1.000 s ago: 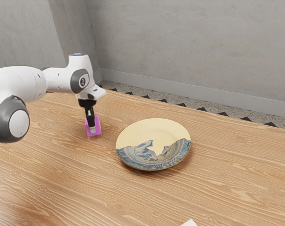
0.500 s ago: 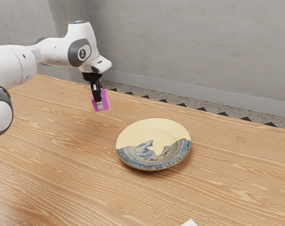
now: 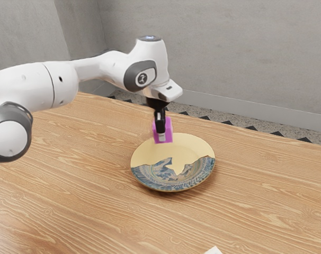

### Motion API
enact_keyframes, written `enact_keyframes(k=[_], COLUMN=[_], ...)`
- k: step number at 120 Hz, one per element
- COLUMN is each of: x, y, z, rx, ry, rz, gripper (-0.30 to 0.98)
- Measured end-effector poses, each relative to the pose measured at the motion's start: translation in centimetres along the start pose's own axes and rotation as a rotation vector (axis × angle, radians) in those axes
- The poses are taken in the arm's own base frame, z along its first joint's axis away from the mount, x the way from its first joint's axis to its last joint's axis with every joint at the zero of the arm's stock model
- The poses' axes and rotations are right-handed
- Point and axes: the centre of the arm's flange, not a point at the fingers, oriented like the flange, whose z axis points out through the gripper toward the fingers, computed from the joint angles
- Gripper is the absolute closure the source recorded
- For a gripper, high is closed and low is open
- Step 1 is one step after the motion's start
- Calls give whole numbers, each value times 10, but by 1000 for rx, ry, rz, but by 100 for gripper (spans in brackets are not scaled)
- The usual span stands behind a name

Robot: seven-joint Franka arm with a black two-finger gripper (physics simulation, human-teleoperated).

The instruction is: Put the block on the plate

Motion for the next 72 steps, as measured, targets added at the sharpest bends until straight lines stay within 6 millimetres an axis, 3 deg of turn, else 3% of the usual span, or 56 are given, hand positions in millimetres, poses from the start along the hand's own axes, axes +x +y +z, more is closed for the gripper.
enact_keyframes(k=[21,30,63,72], x=[2,3,2,2], y=[-5,-5,-3,-2], z=[16,21,26,19], rx=[-6,-13,-24,-15], ry=[-13,-16,-23,-21], rz=[-52,-69,-117,-126], gripper=[30,24,7,5])
